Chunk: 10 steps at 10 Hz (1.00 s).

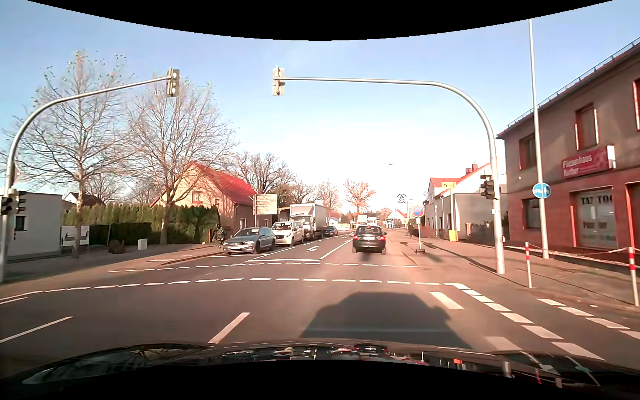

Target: Follow the waypoints while adhering to traffic rules and regulations

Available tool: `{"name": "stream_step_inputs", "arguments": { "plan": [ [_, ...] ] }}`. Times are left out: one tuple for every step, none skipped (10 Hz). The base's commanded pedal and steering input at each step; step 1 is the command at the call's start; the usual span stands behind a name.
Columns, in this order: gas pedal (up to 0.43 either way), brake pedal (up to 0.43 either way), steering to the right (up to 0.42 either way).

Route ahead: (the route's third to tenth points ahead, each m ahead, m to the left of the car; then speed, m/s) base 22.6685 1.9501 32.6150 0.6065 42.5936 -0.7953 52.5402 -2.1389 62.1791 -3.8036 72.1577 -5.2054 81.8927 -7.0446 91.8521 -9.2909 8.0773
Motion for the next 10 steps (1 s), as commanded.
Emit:
{"name": "stream_step_inputs", "arguments": {
  "plan": [
    [0.189,0.000,0.039],
    [0.189,0.000,0.039],
    [0.189,0.000,0.039],
    [0.189,0.000,0.039],
    [0.189,0.000,0.037],
    [0.197,0.000,0.035],
    [0.197,0.000,0.034],
    [0.197,0.000,0.031],
    [0.197,0.000,0.027],
    [0.197,0.000,0.023]
  ]
}}
